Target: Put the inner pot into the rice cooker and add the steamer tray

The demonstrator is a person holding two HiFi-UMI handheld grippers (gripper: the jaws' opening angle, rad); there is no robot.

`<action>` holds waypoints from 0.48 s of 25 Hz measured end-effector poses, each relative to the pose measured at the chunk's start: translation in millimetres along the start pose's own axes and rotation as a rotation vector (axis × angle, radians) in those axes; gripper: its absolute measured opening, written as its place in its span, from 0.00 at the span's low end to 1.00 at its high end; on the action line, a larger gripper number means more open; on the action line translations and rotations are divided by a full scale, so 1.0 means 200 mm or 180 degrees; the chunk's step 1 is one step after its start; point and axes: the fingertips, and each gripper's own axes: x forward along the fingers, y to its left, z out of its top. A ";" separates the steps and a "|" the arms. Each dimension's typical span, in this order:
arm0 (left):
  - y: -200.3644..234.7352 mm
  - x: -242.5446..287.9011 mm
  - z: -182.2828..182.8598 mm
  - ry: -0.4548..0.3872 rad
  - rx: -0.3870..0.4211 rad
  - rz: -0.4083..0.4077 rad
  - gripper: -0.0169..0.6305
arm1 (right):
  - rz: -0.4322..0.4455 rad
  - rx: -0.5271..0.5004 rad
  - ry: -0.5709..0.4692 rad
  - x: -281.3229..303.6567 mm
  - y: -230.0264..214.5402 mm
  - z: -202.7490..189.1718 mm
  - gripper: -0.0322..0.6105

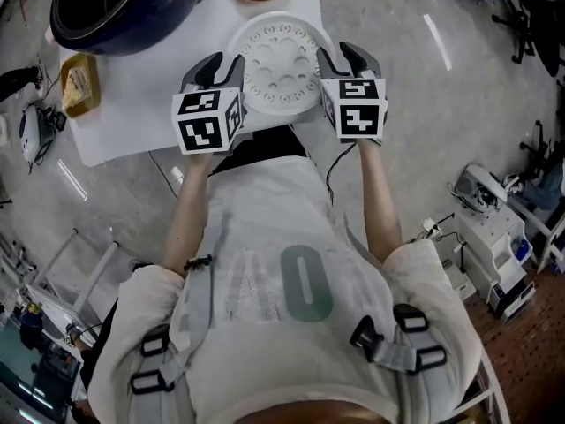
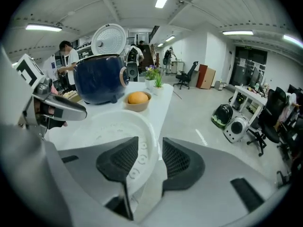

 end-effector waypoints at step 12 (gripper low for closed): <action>0.03 0.07 -0.11 0.0227 0.0060 0.0242 0.25 | 0.0137 0.0323 0.0232 0.05 -0.03 -0.20 0.30</action>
